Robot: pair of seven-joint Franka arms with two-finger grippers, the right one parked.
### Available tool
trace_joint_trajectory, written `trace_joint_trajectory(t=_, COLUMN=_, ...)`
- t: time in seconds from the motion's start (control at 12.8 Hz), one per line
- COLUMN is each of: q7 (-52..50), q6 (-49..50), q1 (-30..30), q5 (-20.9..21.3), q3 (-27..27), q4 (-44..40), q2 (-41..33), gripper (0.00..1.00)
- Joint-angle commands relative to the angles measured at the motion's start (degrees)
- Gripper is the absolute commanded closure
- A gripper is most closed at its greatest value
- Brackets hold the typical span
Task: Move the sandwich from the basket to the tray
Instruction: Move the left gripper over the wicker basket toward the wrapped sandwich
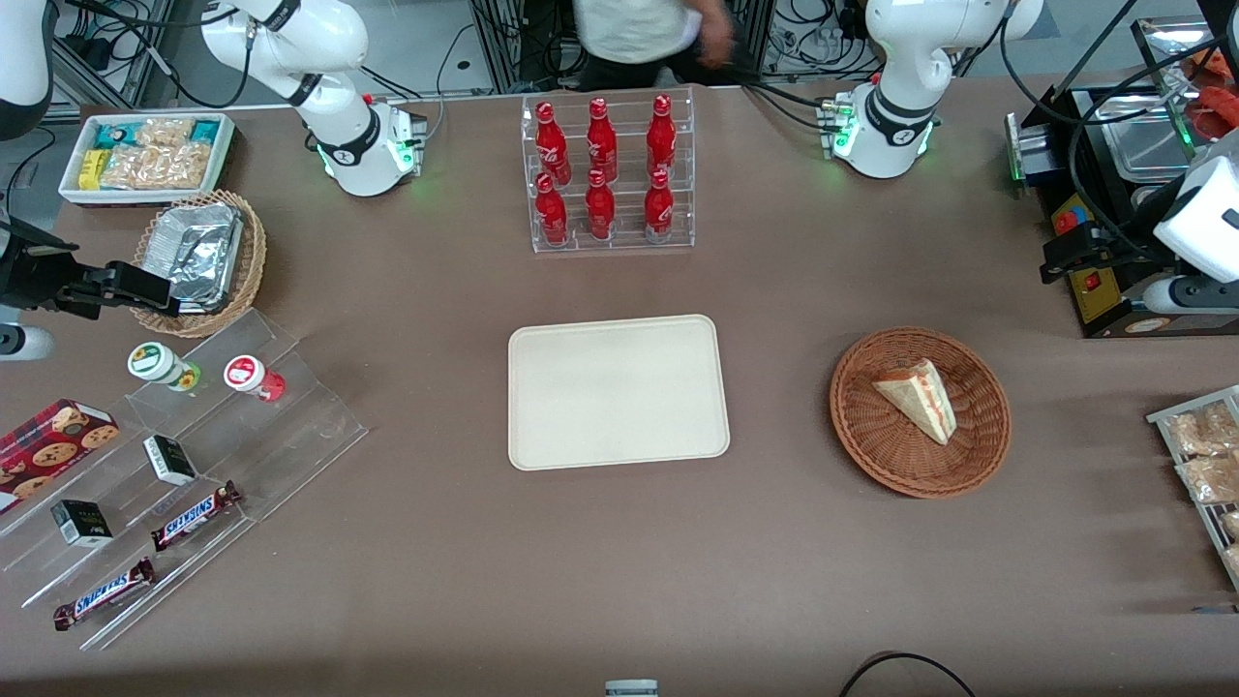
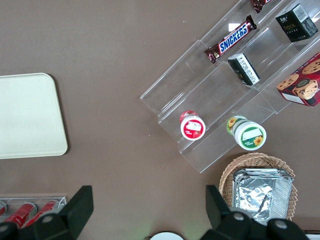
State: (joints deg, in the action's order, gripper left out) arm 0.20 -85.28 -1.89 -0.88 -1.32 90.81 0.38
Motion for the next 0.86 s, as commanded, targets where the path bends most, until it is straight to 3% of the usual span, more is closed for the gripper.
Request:
trace_joint_trajectory(t=0.0, q7=0.3, q6=1.0, q1=0.1, q5=0.3, q3=0.1, q4=-1.3, q2=0.1, gripper=0.0)
trace_joint_trajectory(t=0.55, q7=0.0, q6=-1.5, q1=-0.2, q5=-0.2, q3=0.3, q4=0.2, q2=2.3, gripper=0.0)
trace_joint_trajectory(t=0.78, q7=-0.3, q6=-6.5, q1=-0.4, q5=-0.2, q3=0.3, q4=5.8, q2=2.1, gripper=0.0)
